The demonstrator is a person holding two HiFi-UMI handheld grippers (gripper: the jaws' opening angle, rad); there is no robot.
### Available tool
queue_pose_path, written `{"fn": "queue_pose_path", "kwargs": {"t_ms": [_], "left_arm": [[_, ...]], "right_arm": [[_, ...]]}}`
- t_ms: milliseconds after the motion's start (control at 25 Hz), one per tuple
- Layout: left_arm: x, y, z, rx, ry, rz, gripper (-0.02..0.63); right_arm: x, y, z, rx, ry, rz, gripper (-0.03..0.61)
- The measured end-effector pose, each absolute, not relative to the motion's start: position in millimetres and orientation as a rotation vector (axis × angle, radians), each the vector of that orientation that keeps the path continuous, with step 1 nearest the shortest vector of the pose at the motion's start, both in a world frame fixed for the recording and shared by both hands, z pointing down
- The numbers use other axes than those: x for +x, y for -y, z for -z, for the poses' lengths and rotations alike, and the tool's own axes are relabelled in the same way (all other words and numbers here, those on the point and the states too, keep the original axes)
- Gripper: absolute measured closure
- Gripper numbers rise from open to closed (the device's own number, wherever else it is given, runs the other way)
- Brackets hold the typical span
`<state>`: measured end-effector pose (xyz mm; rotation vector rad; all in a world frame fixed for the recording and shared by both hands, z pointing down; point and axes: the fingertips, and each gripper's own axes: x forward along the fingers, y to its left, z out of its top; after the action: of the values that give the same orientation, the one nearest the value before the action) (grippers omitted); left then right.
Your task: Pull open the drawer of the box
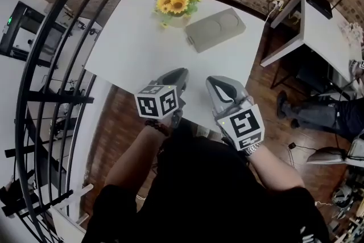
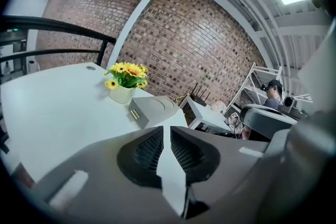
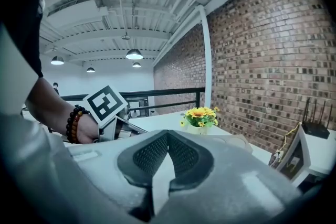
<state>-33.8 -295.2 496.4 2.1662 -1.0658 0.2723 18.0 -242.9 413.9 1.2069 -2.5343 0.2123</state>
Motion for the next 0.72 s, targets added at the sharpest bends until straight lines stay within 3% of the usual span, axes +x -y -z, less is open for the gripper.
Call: {"fn": "queue_pose_path", "kwargs": {"t_ms": [720], "left_arm": [[-24, 420, -605, 1.726, 0.878, -0.029, 0.499]], "right_arm": [[15, 319, -470, 1.225, 2.377, -0.356, 0.586]]}}
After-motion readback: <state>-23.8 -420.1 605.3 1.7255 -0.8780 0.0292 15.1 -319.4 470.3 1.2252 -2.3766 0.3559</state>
